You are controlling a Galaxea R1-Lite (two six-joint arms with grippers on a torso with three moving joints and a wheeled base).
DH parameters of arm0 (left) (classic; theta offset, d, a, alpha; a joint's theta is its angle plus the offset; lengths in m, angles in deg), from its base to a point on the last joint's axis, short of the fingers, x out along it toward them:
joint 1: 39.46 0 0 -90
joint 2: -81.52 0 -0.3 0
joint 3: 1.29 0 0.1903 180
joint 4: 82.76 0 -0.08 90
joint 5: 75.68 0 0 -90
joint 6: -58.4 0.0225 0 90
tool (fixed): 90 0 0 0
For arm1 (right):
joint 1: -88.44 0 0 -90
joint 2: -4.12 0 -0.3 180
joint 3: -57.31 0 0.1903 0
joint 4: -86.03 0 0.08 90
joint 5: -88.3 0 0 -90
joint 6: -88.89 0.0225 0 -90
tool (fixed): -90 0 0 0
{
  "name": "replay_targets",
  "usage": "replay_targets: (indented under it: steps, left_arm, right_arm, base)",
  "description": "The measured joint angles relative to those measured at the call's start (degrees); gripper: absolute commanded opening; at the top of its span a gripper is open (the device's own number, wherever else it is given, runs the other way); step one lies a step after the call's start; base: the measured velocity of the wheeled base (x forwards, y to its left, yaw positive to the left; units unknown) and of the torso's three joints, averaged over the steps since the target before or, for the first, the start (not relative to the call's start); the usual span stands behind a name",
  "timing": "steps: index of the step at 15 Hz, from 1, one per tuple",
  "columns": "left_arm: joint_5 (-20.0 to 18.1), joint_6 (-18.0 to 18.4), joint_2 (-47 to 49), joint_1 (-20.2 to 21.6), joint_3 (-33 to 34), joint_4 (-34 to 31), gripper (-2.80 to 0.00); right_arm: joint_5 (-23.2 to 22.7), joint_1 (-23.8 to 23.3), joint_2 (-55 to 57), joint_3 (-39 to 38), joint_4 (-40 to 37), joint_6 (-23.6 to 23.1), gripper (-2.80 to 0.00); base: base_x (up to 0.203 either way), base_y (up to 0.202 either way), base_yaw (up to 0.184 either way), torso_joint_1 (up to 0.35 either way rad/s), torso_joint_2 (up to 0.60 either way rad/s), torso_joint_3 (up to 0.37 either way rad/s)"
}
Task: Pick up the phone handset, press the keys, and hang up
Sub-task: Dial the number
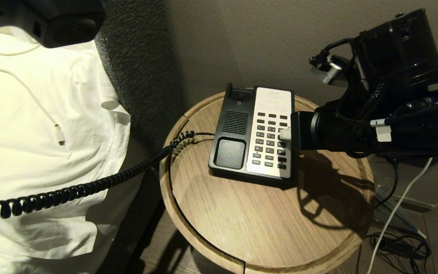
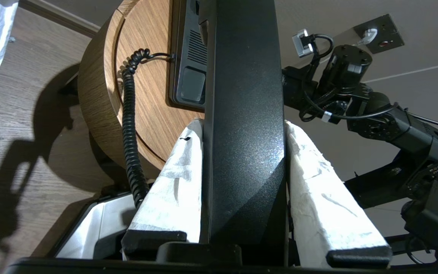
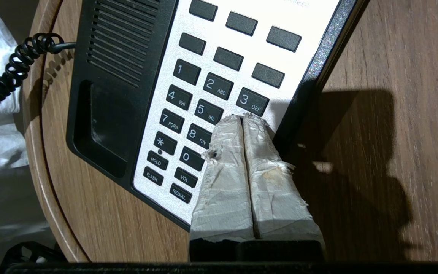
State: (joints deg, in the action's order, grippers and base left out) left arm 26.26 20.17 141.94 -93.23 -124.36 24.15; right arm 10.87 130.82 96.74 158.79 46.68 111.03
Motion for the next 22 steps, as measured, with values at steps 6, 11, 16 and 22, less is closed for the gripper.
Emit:
replay_targets:
  steps: [6,11,16,22]
  left_arm:
    - [0.02,0.13,-0.3,0.0,0.28,0.02,-2.8]
    - [0.0,0.15,-0.5,0.05,0.63,-0.01,-2.8]
    - [0.02,0.09,-0.52,0.16,0.59,0.0,-2.8]
    - [0.0,0.13,-1.16,0.24,2.17,0.06,-2.8]
  right_arm:
    - [0.53,-0.14,0.76,-0.04,0.39,-0.39,-2.8]
    - [0.52,0.17,0.32,0.35,0.28,-0.37,-2.8]
    - [-0.61,2.35,-0.64,0.07,0.23,0.07,-2.8]
    - [-0.44,2.67,0.44,0.3,1.25,0.21,-2.8]
  base:
    - [0.0,0.0,0.0,0.0,0.0,0.0]
    - [0.0,0.0,0.0,0.0,0.0,0.0]
    - [0.0,0.0,0.0,0.0,0.0,0.0]
    - [0.0,0.0,0.0,0.0,0.0,0.0]
